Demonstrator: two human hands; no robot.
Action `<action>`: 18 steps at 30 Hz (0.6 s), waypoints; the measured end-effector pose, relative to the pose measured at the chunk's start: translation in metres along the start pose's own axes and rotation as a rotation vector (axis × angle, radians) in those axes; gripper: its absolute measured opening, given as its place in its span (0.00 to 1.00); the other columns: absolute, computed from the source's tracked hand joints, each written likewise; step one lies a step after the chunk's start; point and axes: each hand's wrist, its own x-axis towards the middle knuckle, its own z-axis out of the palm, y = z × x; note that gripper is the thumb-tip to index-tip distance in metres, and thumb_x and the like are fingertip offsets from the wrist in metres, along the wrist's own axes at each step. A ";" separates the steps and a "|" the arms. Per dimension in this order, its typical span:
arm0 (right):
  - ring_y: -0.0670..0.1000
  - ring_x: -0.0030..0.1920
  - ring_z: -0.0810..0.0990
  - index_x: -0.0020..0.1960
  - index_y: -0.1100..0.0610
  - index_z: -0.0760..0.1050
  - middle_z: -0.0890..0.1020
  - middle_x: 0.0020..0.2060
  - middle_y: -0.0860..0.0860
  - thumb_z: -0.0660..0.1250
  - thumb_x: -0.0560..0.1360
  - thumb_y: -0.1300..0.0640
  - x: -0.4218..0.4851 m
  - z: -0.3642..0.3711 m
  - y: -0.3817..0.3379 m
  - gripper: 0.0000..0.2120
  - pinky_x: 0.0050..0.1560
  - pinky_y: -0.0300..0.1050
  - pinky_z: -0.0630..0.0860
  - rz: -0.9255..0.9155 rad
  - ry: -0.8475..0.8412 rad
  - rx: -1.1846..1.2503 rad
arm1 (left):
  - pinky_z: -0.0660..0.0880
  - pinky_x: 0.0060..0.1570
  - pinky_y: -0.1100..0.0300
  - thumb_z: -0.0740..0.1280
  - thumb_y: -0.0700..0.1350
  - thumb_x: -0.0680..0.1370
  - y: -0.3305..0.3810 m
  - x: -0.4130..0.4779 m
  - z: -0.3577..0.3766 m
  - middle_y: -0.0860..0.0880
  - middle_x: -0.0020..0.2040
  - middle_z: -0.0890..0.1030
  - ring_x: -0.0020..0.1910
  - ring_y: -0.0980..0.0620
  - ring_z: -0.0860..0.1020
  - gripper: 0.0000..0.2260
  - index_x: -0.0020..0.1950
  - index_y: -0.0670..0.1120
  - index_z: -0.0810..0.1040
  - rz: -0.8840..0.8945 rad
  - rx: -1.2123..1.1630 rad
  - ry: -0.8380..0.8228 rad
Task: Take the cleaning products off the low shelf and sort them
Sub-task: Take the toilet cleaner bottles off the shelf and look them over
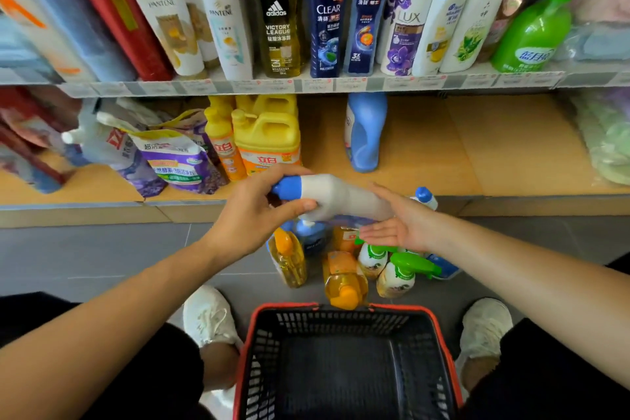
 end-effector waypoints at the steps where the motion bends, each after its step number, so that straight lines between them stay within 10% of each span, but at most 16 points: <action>1: 0.63 0.44 0.87 0.59 0.63 0.72 0.84 0.45 0.69 0.70 0.71 0.33 0.003 0.005 0.006 0.35 0.39 0.52 0.85 0.055 -0.039 -0.034 | 0.79 0.46 0.56 0.74 0.52 0.74 0.001 -0.001 -0.005 0.56 0.48 0.82 0.46 0.56 0.80 0.14 0.58 0.51 0.80 -0.005 0.035 0.011; 6: 0.60 0.46 0.87 0.65 0.63 0.72 0.86 0.48 0.64 0.70 0.76 0.39 0.017 0.030 0.023 0.30 0.44 0.54 0.85 0.058 -0.124 -0.346 | 0.78 0.45 0.48 0.76 0.53 0.74 -0.010 -0.011 -0.020 0.48 0.45 0.83 0.45 0.47 0.81 0.14 0.54 0.47 0.83 -0.066 0.146 0.070; 12: 0.51 0.42 0.85 0.47 0.52 0.82 0.86 0.38 0.48 0.77 0.72 0.50 0.037 0.062 0.018 0.08 0.44 0.47 0.81 -0.466 0.008 -0.871 | 0.70 0.34 0.59 0.77 0.56 0.73 -0.047 -0.033 -0.035 0.54 0.35 0.80 0.34 0.55 0.76 0.14 0.50 0.47 0.85 -0.114 0.404 -0.020; 18: 0.53 0.54 0.81 0.69 0.53 0.73 0.80 0.60 0.52 0.78 0.71 0.49 0.064 0.093 -0.040 0.30 0.50 0.48 0.77 -0.839 0.181 -0.975 | 0.72 0.41 0.57 0.75 0.59 0.73 -0.107 -0.058 -0.039 0.54 0.40 0.82 0.37 0.56 0.77 0.14 0.52 0.52 0.83 -0.308 0.506 -0.168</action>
